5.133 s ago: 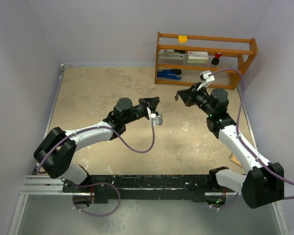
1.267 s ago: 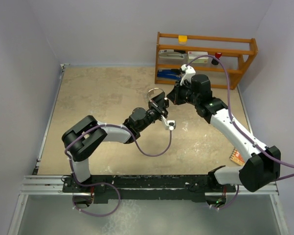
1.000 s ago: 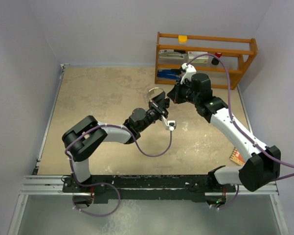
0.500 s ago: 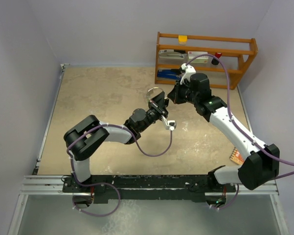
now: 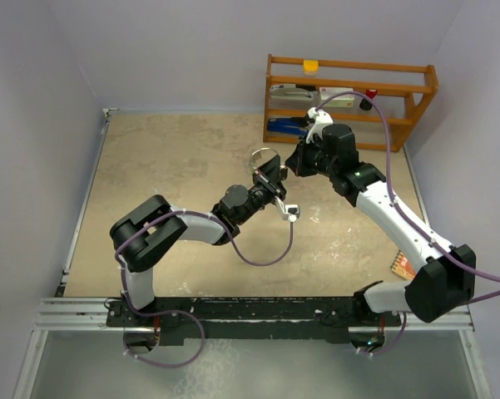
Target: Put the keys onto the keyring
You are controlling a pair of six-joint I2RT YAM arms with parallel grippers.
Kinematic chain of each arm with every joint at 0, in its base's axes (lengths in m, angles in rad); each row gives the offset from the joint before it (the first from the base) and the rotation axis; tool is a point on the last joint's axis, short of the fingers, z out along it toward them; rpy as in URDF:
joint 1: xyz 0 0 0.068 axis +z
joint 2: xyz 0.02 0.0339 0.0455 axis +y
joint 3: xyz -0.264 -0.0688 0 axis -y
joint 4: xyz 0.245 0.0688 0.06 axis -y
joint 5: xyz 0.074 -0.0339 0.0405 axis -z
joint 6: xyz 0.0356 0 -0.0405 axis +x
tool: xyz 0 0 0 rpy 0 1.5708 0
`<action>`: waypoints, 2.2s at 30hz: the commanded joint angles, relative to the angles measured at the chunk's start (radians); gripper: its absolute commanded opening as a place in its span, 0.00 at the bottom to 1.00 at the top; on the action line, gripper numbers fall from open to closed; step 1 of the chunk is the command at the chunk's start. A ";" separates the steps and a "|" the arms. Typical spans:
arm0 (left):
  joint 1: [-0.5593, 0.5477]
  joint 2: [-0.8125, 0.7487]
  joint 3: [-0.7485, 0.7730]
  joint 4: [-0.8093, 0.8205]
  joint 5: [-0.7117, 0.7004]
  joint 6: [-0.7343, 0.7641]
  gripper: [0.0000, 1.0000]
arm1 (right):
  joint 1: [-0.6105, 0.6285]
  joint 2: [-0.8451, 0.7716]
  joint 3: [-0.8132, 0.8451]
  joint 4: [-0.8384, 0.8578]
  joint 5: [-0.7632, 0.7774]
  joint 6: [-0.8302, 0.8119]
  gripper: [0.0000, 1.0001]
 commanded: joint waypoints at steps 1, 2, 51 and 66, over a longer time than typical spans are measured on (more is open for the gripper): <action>-0.006 -0.005 0.012 0.088 -0.017 0.023 0.00 | 0.006 -0.009 0.044 -0.004 0.034 0.006 0.00; -0.006 -0.005 0.012 0.088 -0.018 0.023 0.00 | 0.006 -0.011 0.044 -0.007 0.037 0.006 0.00; -0.006 -0.003 0.027 0.065 0.021 0.051 0.00 | 0.009 0.035 0.140 -0.084 0.057 -0.022 0.00; -0.004 0.007 0.055 0.021 0.010 0.040 0.00 | 0.022 0.031 0.170 -0.135 0.104 -0.048 0.00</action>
